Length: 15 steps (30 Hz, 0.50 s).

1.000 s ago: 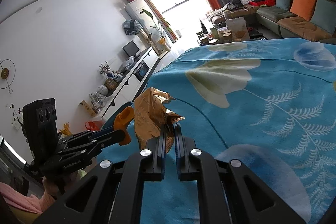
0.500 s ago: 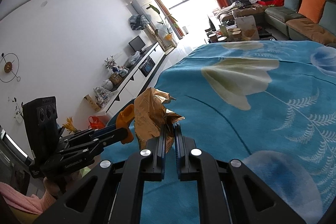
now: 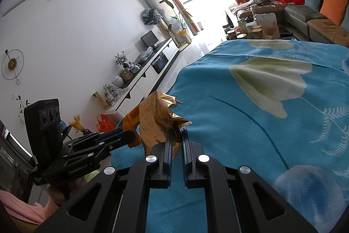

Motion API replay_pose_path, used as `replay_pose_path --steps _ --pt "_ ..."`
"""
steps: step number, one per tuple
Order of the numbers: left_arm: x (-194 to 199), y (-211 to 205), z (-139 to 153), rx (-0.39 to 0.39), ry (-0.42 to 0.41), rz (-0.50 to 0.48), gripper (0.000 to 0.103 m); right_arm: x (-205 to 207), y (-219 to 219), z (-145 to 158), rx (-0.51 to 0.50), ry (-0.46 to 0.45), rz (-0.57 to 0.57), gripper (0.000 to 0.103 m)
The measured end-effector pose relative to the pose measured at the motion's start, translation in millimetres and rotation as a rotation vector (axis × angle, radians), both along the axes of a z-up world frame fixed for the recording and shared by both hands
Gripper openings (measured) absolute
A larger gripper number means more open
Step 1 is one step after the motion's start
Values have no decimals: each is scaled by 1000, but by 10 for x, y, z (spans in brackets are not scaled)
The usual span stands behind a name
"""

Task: Collect trash
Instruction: 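Lift the orange peel with the left tool while the right tool lifts the gold wrapper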

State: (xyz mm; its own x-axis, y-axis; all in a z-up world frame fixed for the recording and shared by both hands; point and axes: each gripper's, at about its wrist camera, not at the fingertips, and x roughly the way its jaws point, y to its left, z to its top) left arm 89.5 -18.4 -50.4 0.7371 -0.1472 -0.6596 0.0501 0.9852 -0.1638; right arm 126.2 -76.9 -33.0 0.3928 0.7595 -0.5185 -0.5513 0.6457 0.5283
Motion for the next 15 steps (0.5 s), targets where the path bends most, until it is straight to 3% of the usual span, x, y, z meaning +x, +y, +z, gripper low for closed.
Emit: replay_pose_path --steps 15 --pt "-41 218 -4 2 0 60 24 149 307 -34 -1 25 58 7"
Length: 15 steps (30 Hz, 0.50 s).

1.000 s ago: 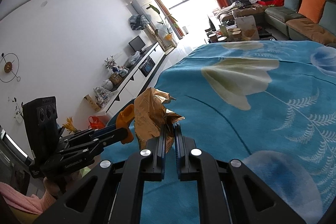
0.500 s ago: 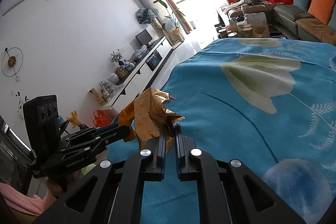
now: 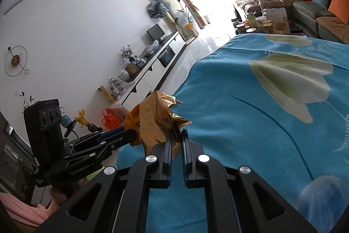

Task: Collect trash
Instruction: 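Lift the orange peel with the left tool while the right tool lifts the gold wrapper, then carry the peel and the wrapper over the teal bin and open both tools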

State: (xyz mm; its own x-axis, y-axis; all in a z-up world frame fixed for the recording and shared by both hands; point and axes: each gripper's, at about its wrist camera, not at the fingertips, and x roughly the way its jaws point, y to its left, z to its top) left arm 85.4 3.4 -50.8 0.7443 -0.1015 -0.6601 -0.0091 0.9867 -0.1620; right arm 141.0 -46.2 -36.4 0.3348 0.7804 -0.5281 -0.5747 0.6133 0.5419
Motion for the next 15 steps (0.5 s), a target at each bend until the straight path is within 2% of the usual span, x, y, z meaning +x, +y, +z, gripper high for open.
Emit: replay_pose_path --steps 15 --pt "-12 158 -6 6 -3 55 24 50 270 -5 1 11 44 7"
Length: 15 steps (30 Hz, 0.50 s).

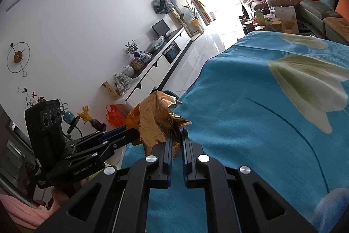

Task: Collect trash
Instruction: 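Carry the peel and the wrapper over the teal bin and open both tools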

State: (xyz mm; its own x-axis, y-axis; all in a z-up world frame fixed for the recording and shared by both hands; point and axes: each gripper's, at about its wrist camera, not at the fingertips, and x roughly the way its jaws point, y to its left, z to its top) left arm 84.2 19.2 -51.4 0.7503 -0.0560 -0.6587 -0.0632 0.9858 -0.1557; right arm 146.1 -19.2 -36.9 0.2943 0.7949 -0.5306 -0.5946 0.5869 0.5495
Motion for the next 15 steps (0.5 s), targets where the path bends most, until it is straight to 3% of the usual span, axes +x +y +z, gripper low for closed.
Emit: replay_pose_path --steps 15 --pt "61 497 -75 -9 28 137 24 193 561 -38 -17 42 67 7"
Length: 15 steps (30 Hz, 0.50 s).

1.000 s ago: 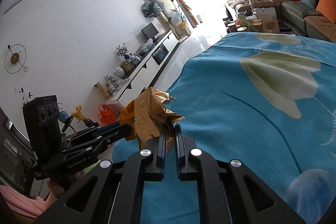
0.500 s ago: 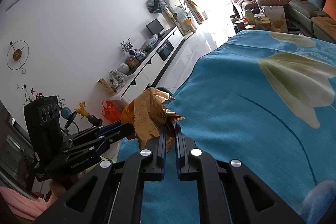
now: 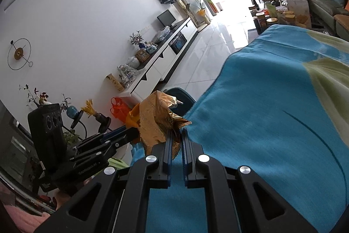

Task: Collect trash
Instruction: 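Carry the peel and the wrapper over the teal bin and open both tools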

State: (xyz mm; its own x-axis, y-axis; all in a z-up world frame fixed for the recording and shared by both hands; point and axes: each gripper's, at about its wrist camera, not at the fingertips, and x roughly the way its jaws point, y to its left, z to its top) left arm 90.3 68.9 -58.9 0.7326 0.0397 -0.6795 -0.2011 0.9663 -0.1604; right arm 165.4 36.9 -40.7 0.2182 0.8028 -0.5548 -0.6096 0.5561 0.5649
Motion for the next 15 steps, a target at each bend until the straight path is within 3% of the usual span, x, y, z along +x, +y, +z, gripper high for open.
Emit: replay_pose_path --steps 15 --pt "172 601 -364 -47 74 106 27 198 667 -108 -103 3 21 8"
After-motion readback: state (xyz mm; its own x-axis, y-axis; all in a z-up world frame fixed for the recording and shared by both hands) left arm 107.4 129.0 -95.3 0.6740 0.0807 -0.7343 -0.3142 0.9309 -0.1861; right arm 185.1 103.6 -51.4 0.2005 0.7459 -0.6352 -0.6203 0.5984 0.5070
